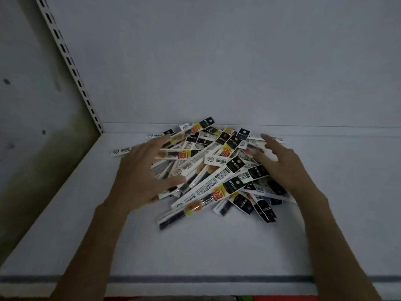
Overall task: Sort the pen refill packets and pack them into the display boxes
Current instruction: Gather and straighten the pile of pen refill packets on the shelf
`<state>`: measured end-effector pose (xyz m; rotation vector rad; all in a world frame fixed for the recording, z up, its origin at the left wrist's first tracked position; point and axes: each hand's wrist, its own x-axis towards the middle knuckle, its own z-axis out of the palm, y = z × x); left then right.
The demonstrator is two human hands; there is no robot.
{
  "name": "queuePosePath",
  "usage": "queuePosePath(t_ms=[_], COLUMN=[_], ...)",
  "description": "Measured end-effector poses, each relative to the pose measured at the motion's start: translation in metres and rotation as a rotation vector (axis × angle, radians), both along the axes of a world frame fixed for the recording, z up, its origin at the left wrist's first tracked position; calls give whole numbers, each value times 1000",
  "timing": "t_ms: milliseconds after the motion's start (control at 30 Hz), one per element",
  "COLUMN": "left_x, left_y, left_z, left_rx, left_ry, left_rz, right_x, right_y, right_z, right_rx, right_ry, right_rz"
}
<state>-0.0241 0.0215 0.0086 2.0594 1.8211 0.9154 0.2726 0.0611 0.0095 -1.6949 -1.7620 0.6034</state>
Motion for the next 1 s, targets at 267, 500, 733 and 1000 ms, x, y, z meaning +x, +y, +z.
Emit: queuePosePath(t_ms=[267, 500, 733, 1000], left_x=[22, 1, 24, 22], left_y=[6, 29, 20, 2], left_z=[-17, 0, -7, -5], left_rx=[-210, -232, -390, -435], left_ry=[319, 389, 272, 328], left_rz=[-209, -7, -46, 152], right_x=[-23, 16, -20, 9], right_y=[-15, 2, 11, -1], right_z=[-4, 14, -18, 8], right_rx=[-127, -111, -300, -292], right_ry=[-528, -356, -337, -346], right_rz=[249, 44, -340, -347])
